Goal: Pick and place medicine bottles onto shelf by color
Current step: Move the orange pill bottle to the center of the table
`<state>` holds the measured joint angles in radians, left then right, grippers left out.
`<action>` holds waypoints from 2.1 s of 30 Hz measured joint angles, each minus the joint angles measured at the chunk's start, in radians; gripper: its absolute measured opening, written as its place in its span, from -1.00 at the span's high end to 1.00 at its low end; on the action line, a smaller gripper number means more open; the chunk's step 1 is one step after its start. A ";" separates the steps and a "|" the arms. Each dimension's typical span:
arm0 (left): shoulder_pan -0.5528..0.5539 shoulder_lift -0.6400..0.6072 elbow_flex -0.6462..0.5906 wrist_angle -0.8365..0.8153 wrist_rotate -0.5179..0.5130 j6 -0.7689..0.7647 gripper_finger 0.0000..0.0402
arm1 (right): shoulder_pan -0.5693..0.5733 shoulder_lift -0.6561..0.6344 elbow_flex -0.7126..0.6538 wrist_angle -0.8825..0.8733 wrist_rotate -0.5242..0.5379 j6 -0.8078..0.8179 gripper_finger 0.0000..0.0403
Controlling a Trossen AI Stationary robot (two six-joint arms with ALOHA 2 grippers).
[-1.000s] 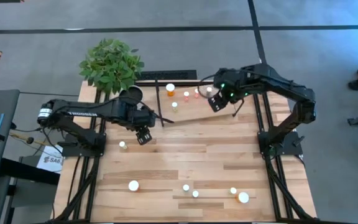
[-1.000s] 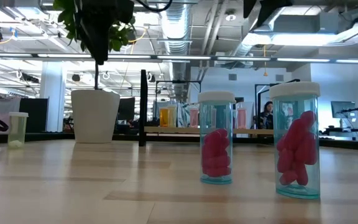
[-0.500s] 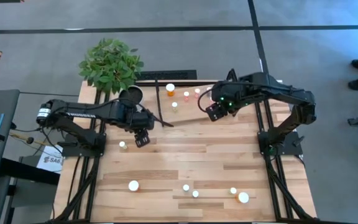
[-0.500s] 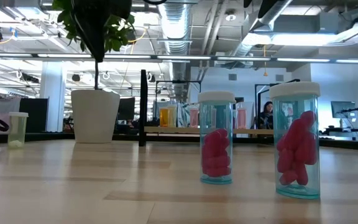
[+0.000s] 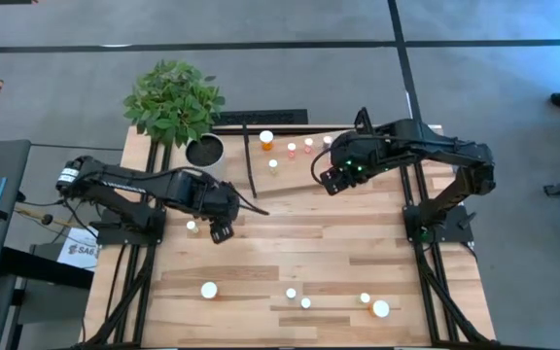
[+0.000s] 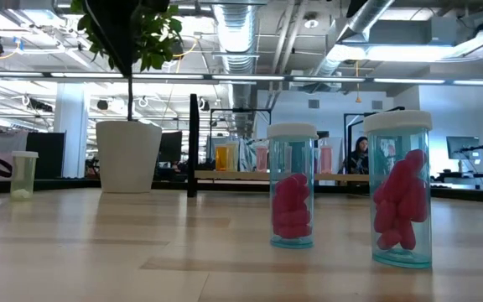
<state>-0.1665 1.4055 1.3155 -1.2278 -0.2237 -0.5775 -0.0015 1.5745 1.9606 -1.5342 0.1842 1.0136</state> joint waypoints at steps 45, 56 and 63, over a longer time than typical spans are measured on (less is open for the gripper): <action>-0.592 0.250 -0.001 0.107 0.133 -1.104 -0.10 | 0.353 0.001 -0.001 0.039 0.000 -0.027 -0.24; -0.591 0.250 -0.001 0.125 0.087 -1.159 -0.10 | 0.353 0.001 -0.001 0.188 0.000 -0.027 -0.24; -0.586 0.250 -0.001 0.129 0.054 -1.159 -0.10 | 0.353 0.001 -0.001 0.301 0.000 -0.027 -0.24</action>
<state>-0.7525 1.6554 1.3144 -1.0991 -0.1697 -1.7360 0.3511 1.5753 1.9598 -1.2334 0.1841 0.9867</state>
